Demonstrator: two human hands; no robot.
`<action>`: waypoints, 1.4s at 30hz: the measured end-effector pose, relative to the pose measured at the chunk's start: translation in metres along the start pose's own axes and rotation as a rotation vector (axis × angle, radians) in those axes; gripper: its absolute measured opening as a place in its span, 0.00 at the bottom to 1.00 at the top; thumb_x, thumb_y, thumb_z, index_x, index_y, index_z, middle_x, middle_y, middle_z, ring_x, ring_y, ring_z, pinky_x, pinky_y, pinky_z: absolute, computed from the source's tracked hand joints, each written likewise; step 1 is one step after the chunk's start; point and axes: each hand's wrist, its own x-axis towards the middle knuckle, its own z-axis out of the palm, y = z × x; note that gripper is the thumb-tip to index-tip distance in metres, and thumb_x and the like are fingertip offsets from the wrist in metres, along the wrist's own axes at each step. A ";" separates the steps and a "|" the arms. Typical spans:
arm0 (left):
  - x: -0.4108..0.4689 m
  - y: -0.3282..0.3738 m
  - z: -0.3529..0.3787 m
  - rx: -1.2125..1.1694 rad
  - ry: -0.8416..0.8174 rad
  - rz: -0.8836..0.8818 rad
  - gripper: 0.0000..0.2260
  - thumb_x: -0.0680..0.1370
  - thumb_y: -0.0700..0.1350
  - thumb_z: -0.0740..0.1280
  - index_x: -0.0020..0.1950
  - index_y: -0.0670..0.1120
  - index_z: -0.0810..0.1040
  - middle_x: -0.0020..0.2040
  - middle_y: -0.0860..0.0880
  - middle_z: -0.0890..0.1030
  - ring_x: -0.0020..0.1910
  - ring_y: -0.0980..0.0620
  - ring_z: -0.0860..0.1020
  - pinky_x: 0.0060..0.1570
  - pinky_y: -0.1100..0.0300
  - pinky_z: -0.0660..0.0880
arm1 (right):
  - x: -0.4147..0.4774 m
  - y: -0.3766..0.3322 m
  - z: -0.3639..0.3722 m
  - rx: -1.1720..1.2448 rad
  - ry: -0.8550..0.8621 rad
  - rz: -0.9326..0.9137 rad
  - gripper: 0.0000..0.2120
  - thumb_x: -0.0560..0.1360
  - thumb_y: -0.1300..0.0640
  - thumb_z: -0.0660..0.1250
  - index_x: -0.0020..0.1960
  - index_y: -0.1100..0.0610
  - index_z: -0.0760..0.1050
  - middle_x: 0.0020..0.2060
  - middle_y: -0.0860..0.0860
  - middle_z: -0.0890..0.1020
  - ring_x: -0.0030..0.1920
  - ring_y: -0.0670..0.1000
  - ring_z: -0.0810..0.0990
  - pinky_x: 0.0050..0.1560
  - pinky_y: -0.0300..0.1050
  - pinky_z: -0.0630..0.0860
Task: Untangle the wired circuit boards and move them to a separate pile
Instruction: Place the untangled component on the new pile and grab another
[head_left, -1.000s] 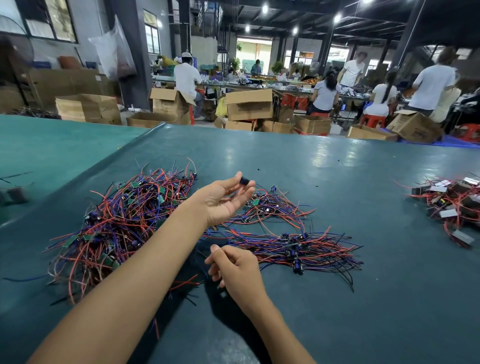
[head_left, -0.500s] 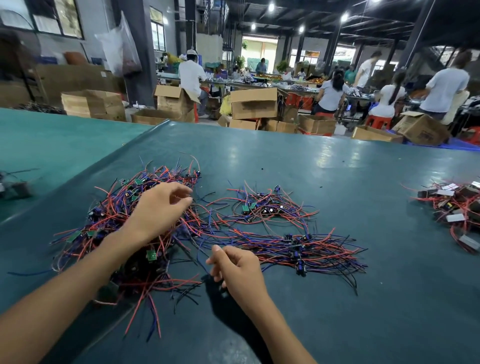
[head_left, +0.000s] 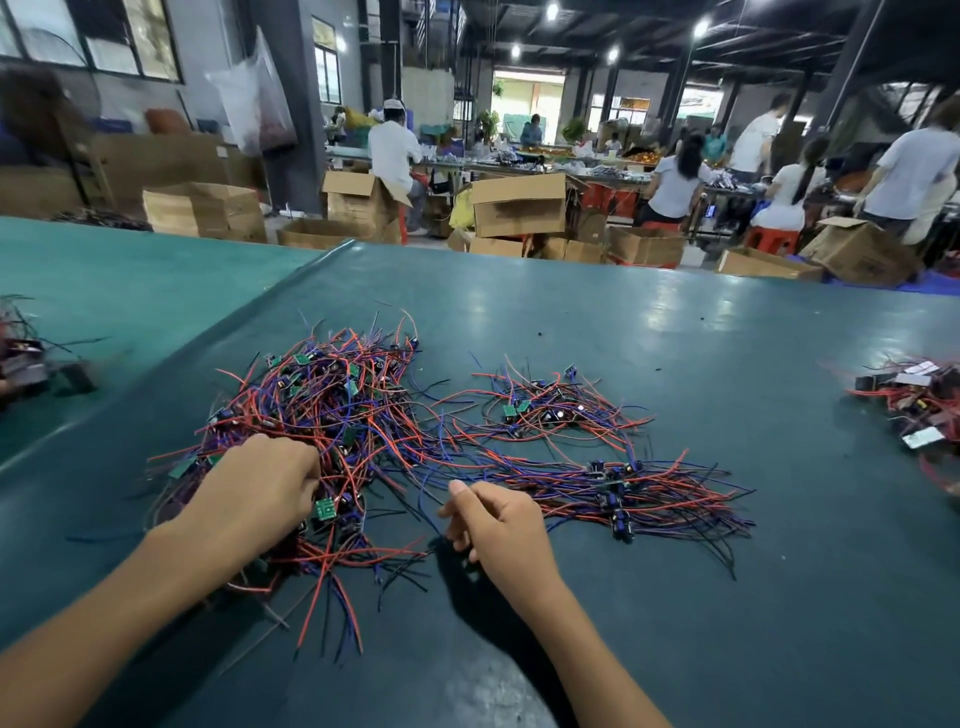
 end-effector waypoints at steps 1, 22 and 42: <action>-0.002 0.002 0.000 0.014 0.001 -0.007 0.08 0.78 0.51 0.65 0.51 0.51 0.82 0.49 0.52 0.84 0.52 0.48 0.81 0.51 0.54 0.78 | -0.001 0.000 0.000 0.000 0.000 0.001 0.17 0.82 0.51 0.64 0.37 0.55 0.82 0.29 0.51 0.81 0.29 0.47 0.77 0.26 0.42 0.72; -0.015 0.070 -0.016 -0.003 -0.201 -0.016 0.07 0.78 0.40 0.63 0.44 0.46 0.65 0.40 0.49 0.68 0.42 0.44 0.73 0.46 0.52 0.65 | -0.001 0.001 0.001 0.006 0.010 0.007 0.17 0.81 0.50 0.65 0.37 0.54 0.82 0.29 0.51 0.82 0.29 0.47 0.77 0.27 0.41 0.72; 0.009 0.044 -0.055 -0.745 -0.218 -0.001 0.04 0.76 0.45 0.72 0.49 0.51 0.86 0.33 0.52 0.85 0.29 0.62 0.78 0.32 0.68 0.71 | -0.006 -0.004 -0.001 0.042 0.006 -0.004 0.17 0.82 0.52 0.65 0.36 0.56 0.81 0.28 0.50 0.80 0.29 0.48 0.76 0.29 0.42 0.70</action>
